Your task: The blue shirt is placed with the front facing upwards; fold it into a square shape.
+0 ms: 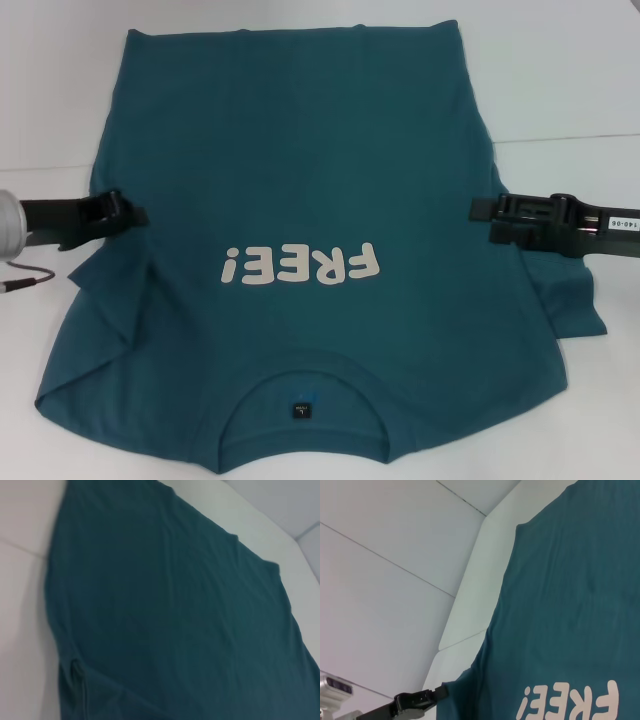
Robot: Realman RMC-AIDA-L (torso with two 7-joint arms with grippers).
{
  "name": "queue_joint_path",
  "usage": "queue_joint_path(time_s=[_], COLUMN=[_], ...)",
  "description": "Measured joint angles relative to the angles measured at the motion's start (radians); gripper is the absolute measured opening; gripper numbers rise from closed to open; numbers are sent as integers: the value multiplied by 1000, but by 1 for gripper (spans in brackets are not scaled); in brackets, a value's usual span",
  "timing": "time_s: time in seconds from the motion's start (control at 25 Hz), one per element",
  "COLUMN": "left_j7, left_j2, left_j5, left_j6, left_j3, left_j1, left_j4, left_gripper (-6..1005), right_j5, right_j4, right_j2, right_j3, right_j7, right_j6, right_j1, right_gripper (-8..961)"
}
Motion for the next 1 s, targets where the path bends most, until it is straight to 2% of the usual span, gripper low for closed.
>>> queue_joint_path(time_s=[0.16, 0.64, 0.84, 1.0], left_j7=[0, 4, 5, 2], left_j2=[6, 10, 8, 10], left_j5=[16, 29, 26, 56], left_j6=[0, 2, 7, 19], left_j3=[36, 45, 46, 83], left_j1=[-8, -17, -20, -42], left_j4=[15, 8, 8, -10], left_gripper=[62, 126, 309, 408], right_j5=[0, -2, -3, -3], right_j4=[2, 2, 2, 2], right_j2=[-1, -2, -1, 0], right_j3=[0, 0, 0, 0], right_j7=[0, -7, -12, -12], right_j6=[1, 3, 3, 4], right_j1=[-6, -16, -19, -19], right_gripper=[785, 782, 781, 780])
